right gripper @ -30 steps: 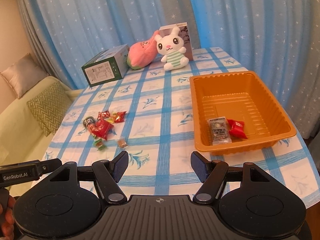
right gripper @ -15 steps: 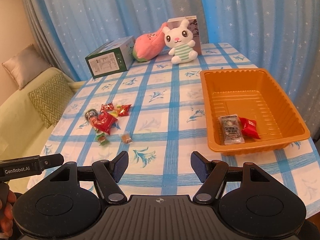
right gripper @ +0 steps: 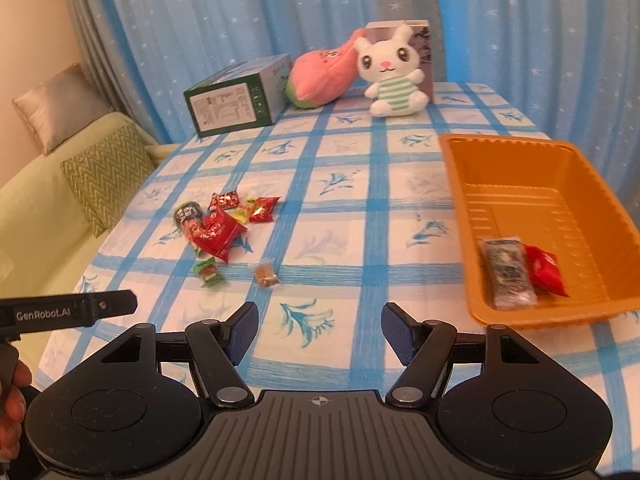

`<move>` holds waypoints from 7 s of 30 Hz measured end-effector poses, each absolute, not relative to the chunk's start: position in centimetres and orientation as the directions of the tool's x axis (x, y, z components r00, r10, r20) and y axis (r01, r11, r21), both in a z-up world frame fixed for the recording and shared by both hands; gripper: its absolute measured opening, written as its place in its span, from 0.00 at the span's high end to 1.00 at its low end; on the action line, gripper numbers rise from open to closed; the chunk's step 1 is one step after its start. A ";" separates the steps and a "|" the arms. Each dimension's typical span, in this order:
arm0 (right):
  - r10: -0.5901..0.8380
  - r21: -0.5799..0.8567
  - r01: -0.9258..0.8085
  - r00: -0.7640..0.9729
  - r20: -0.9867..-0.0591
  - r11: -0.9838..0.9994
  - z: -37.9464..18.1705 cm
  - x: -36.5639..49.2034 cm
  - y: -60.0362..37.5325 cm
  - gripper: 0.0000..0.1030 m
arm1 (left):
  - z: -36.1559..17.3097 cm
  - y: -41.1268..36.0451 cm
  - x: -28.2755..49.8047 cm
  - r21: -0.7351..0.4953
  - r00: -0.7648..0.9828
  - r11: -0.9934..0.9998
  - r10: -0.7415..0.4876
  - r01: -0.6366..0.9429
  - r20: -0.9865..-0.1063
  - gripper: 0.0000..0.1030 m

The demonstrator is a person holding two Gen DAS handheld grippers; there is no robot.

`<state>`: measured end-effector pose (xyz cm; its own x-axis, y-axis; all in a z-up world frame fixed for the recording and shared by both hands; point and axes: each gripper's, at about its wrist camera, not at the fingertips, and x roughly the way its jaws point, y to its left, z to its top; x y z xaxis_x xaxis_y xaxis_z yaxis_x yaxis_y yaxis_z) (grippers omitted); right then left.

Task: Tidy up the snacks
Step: 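Withdraw both tools from the tray back toward the snack pile, then grasp the green-wrapped chocolate with the left tool while the right tool grasps a small clear candy, then carry both candies into the orange tray and open both tools, then withdraw both tools from the tray toward the remaining snacks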

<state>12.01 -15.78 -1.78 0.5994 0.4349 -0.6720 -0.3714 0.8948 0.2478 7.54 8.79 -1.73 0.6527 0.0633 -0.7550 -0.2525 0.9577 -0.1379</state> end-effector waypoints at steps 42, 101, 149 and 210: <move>0.424 0.131 -0.479 0.577 -0.698 0.868 -8.4 19.8 -9.9 0.79 | -8.1 9.3 15.7 -0.228 0.643 0.939 -0.010 -0.257 -0.765 0.42; 0.347 0.177 -0.304 0.714 -0.609 0.936 0.3 8.9 -20.5 0.80 | 0.8 -0.2 7.4 -0.130 0.713 0.990 -0.049 -0.059 -0.700 0.83; 0.158 0.209 -0.028 0.752 -0.639 0.978 0.2 16.6 -35.7 0.79 | 1.2 -17.2 19.1 -0.223 0.625 0.941 -0.335 0.253 -0.705 0.83; 0.248 0.313 -0.054 0.740 -0.625 0.948 2.8 10.2 -32.6 0.52 | 2.3 -6.7 10.2 -0.171 0.708 0.983 -0.166 0.065 -0.687 0.36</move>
<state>10.19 -32.59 2.77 0.7402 0.2483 -0.6249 -0.0538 0.9482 0.3130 10.22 -6.67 2.26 0.7075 -0.1665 -0.6868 0.0648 0.9831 -0.1715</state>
